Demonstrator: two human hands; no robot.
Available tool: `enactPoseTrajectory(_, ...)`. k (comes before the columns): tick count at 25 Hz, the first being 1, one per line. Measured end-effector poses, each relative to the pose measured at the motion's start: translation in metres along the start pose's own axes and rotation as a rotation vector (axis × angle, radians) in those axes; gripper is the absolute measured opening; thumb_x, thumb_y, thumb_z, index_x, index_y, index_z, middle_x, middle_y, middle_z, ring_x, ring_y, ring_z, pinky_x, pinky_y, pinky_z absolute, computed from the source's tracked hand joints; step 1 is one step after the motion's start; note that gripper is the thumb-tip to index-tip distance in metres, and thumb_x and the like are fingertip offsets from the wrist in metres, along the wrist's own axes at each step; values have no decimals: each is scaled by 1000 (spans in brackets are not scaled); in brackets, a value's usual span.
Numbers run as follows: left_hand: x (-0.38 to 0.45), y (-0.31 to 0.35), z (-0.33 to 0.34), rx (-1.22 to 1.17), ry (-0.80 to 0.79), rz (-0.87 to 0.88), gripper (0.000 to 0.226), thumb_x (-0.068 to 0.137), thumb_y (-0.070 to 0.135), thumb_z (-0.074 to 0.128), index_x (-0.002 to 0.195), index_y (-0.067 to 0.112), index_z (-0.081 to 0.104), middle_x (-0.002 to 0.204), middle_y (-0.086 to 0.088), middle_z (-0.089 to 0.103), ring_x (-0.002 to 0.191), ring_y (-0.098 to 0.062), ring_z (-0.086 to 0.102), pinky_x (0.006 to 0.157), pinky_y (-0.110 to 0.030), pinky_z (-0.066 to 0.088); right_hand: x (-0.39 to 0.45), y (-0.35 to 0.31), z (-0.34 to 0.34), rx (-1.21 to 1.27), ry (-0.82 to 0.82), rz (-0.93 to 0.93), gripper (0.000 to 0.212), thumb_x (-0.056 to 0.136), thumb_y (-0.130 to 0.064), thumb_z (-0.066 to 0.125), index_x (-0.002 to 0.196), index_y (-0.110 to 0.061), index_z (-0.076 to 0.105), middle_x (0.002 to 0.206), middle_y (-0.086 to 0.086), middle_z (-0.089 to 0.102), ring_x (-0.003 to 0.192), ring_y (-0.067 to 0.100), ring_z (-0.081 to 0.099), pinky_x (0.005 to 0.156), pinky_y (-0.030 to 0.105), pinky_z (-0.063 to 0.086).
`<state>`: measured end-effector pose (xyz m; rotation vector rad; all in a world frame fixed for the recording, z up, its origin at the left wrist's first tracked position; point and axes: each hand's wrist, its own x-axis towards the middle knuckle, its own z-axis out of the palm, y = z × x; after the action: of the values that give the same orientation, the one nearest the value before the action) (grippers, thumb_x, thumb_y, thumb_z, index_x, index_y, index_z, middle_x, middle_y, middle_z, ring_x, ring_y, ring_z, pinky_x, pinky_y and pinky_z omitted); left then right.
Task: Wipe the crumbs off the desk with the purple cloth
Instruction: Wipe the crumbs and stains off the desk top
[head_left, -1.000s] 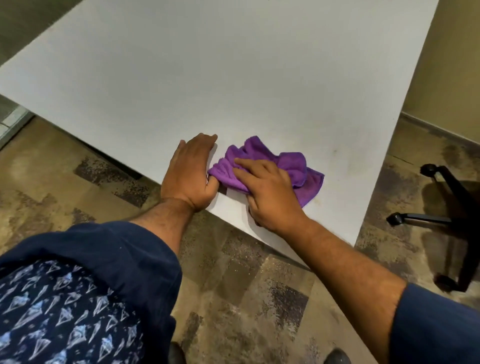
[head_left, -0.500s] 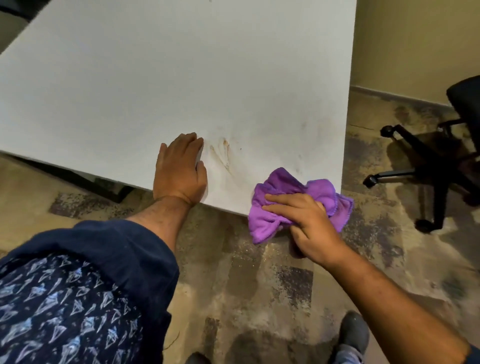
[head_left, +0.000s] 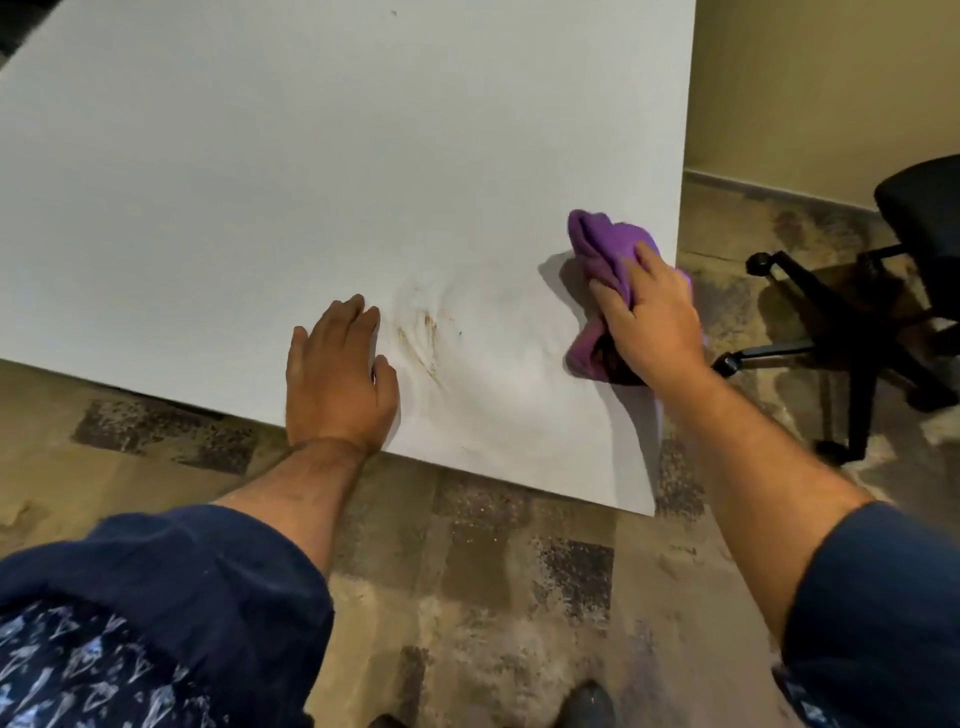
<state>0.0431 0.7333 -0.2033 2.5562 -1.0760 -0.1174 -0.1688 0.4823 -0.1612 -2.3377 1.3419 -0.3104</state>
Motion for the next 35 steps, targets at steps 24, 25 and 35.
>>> enactPoseTrajectory(24, 1, -6, 2, 30, -25, 25, 56, 104, 15, 46, 160, 18, 45, 170, -3, 41, 161, -23, 32, 135, -52, 12, -153, -86, 45, 694, 101, 224, 23, 104, -22, 52, 92, -29, 71, 81, -11, 73, 80, -8, 64, 75, 22, 50)
enactPoseTrajectory(25, 1, -6, 2, 30, -27, 29, 58, 104, 16, 45, 162, 18, 41, 172, -3, 39, 161, -22, 31, 135, -51, 11, -130, -93, 42, 708, 221, 247, 21, 103, -25, 52, 92, -30, 69, 83, -13, 70, 79, -7, 62, 73, 21, 49)
enactPoseTrajectory(35, 1, -10, 6, -73, 32, 14, 69, 93, 9, 48, 161, 11, 38, 164, -9, 48, 157, -26, 38, 136, -50, 11, -60, -134, 94, 121, -271, -283, 68, 86, -2, 64, 151, -22, 61, 165, 2, 50, 148, 34, 42, 120, 54, 36)
